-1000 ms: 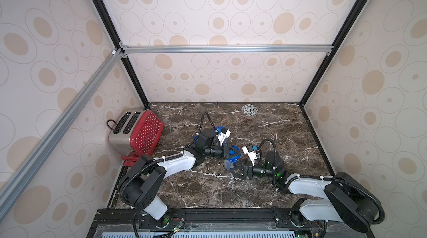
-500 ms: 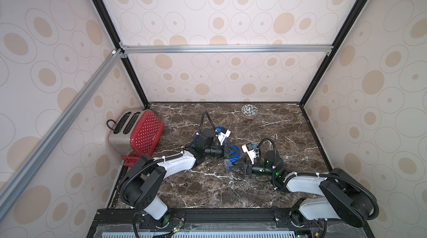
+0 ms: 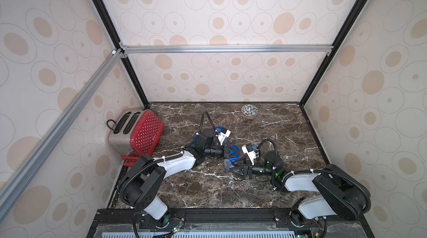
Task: Take out toiletry kits
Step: Unfasten the latch on the container.
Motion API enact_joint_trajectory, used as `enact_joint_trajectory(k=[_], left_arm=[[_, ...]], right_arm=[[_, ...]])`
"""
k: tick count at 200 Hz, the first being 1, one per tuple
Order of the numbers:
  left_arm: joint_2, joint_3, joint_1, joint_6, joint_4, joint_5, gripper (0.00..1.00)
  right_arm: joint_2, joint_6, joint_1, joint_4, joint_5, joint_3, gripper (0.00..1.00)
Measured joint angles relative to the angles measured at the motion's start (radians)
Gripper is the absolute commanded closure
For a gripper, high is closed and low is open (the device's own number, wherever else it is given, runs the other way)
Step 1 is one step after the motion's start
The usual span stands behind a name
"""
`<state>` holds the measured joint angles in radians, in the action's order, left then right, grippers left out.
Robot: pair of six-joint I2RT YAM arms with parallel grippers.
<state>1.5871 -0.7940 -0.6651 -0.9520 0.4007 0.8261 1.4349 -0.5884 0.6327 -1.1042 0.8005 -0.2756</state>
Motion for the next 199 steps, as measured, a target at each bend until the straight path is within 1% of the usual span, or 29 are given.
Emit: enact_joint_trajectory(k=[50, 87, 136, 176, 199], left_arm=[[0.002, 0.001, 0.001, 0.0, 0.004, 0.0, 1.0], [0.006, 0.001, 0.0, 0.0, 0.008, 0.003, 1.0], [0.011, 0.0, 0.0, 0.0, 0.016, 0.007, 1.0], [0.011, 0.001, 0.0, 0.0, 0.016, 0.009, 1.0], [0.011, 0.001, 0.002, 0.0, 0.016, 0.011, 1.0]], right_arm=[[0.052, 0.043, -0.006, -0.068, 0.036, 0.0, 0.23], [0.062, 0.084, -0.004, -0.105, 0.056, -0.004, 0.22], [0.062, 0.115, -0.004, -0.1, 0.063, -0.006, 0.22], [0.063, 0.114, -0.004, -0.098, 0.068, -0.006, 0.22], [0.056, 0.11, -0.005, -0.042, 0.09, -0.026, 0.22]])
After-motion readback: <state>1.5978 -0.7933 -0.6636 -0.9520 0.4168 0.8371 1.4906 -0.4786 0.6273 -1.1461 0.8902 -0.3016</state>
